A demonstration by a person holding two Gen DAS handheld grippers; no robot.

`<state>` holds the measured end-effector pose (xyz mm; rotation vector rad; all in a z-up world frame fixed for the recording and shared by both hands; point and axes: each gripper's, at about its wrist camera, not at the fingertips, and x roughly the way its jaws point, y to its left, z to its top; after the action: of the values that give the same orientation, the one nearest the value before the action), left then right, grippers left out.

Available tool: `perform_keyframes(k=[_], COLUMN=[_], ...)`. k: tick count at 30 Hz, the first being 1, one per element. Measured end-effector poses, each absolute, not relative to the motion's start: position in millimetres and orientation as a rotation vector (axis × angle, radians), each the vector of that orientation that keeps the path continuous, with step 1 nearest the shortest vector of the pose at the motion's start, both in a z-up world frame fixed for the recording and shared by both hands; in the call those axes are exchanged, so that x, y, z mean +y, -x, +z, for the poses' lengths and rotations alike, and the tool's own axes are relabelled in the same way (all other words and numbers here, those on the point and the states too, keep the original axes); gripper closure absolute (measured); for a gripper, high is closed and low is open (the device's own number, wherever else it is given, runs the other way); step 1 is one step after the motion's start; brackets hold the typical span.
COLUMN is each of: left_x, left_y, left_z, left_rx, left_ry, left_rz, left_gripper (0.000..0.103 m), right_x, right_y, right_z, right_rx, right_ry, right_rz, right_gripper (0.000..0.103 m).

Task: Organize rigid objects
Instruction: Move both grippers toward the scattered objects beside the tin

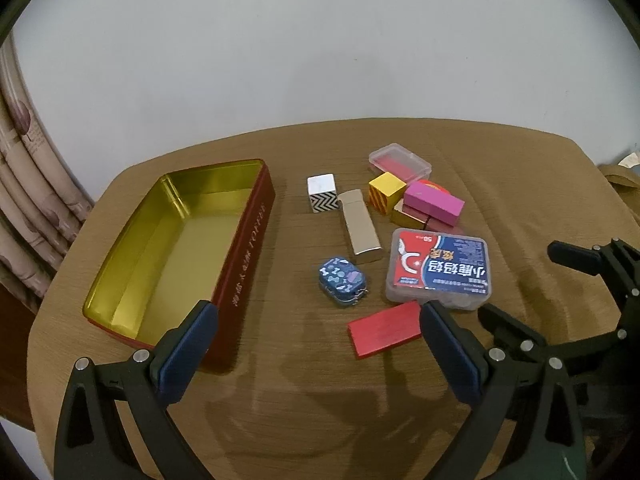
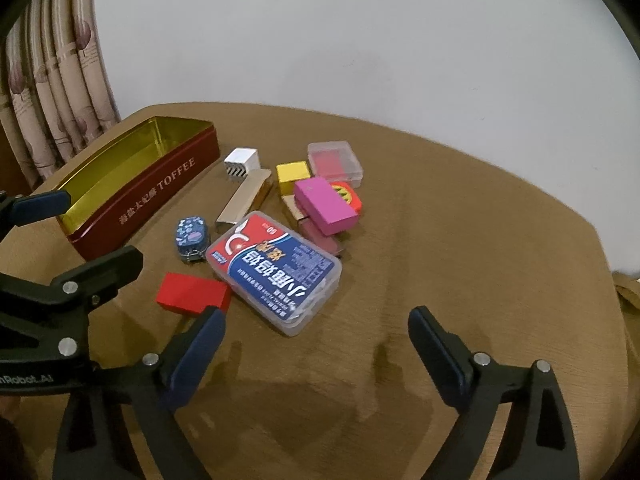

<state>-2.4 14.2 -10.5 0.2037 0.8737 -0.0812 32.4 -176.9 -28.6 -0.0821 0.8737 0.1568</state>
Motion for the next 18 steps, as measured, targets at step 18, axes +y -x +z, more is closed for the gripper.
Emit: perform_keyframes(k=[18], left_x=[27], left_y=[-2], left_z=[-31], left_rx=[0.917], left_ry=[-0.221], left_rz=[-0.092], left_gripper=[0.002], right_x=[-167], right_y=[-79], right_z=[-45], right_rx=[0.943], right_ry=[0.251], right_rz=[0.311], right_gripper=[0.014])
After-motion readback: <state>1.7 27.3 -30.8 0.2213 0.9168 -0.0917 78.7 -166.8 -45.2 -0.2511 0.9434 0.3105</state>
